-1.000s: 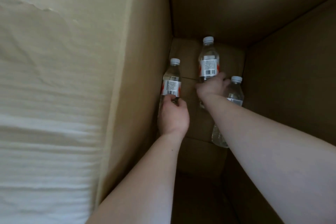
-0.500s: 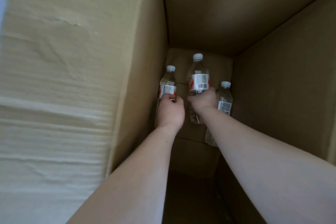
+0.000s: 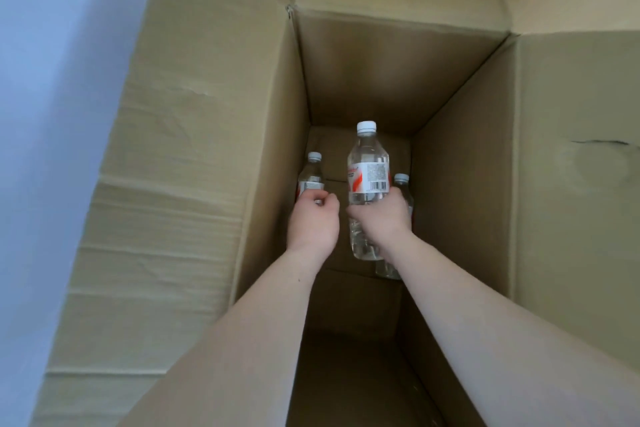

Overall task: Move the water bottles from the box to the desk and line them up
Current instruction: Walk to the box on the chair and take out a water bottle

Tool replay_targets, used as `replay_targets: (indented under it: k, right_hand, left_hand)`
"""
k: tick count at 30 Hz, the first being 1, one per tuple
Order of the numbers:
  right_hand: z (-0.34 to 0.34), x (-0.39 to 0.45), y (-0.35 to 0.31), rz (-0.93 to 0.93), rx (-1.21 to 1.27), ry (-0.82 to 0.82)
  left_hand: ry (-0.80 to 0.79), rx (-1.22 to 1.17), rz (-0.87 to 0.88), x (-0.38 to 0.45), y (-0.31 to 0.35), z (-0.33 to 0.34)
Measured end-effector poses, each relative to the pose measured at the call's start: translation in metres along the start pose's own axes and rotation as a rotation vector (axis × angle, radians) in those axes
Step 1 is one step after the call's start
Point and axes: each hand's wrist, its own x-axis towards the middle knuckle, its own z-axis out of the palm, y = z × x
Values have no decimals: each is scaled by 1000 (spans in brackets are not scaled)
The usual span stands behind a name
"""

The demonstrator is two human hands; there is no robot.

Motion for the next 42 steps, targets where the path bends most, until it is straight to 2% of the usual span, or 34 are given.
replay_targets:
  k: [9,20,28,42]
  right_hand:
    - [-32,-70,3,-71,80,-99]
    - [-55,-139,-1,-177,106,-114]
    - [-64,-171,11,-206,98,-181]
    - [-94,-210,34,-251,93,-268]
  left_hand:
    - [-82,-26,54,-49,3,-28]
    - [-103,-47,152,-97,1,-64]
    - [-87,-51,149,-134,-9,-79]
    - [-35,-108,114,-213,-33,-65]
